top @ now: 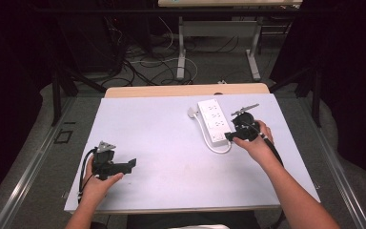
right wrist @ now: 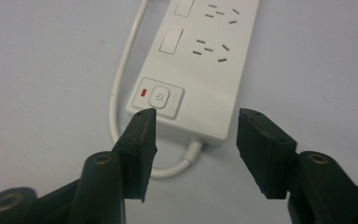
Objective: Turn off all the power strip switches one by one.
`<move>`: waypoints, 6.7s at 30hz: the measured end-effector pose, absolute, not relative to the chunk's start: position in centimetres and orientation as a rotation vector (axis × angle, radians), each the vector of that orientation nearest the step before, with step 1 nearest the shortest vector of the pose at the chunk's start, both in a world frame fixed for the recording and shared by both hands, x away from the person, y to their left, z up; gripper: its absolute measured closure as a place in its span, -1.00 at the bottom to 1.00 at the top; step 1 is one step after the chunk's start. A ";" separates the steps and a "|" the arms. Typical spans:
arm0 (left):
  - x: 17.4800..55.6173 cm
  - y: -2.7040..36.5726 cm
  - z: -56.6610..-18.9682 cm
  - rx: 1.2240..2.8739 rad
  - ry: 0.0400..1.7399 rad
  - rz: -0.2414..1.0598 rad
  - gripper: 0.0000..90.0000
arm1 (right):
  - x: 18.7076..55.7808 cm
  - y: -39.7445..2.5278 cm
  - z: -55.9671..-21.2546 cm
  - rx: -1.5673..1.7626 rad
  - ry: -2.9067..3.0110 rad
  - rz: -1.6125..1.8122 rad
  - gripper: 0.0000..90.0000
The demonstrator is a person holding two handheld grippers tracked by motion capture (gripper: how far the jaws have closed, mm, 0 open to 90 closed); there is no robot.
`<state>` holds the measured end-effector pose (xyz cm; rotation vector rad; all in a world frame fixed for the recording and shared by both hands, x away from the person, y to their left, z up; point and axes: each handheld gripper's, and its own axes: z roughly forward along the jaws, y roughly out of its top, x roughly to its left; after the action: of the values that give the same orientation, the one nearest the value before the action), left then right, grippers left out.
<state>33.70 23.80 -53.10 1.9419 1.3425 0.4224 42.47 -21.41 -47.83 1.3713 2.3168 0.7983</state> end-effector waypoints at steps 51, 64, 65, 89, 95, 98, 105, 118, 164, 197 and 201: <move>33.8 24.0 -53.1 1.960 1.345 0.413 -0.94 | 47.0 -17.1 -50.7 1.447 2.465 0.701 1.00; 33.8 24.0 -53.1 1.964 1.348 0.412 -0.94 | 47.0 -16.9 -51.1 1.425 2.458 0.672 1.00; 33.8 24.0 -53.1 1.965 1.348 0.412 -0.94 | 46.9 -16.9 -51.0 1.425 2.463 0.647 1.00; 33.8 23.9 -53.2 1.963 1.343 0.420 -0.94 | 46.9 -17.4 -51.5 1.448 2.457 0.723 1.00; 33.9 23.9 -53.3 1.959 1.344 0.419 -0.94 | 47.1 -17.7 -51.1 1.495 2.443 0.736 1.00; 33.9 23.9 -53.3 1.956 1.347 0.418 -0.94 | 47.1 -17.8 -51.1 1.499 2.443 0.734 1.00; 33.9 23.9 -53.3 1.957 1.348 0.421 -0.94 | 47.3 -17.9 -51.1 1.492 2.451 0.746 1.00; 33.9 23.9 -53.3 1.954 1.346 0.422 -0.94 | 47.8 -18.0 -50.5 1.538 2.417 0.751 1.00; 33.9 24.2 -53.2 1.956 1.345 0.436 -0.94 | 51.5 -15.9 -50.4 1.570 2.303 0.830 1.00; 33.9 24.2 -53.2 1.949 1.345 0.436 -0.94 | 52.2 -15.7 -51.8 1.539 2.284 0.818 1.00; 33.9 24.2 -53.2 1.950 1.346 0.436 -0.94 | 52.2 -15.7 -51.8 1.533 2.285 0.821 1.00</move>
<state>33.86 24.23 -53.25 1.9500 1.3460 0.4360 52.22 -15.71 -51.84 1.5335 2.2846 0.8206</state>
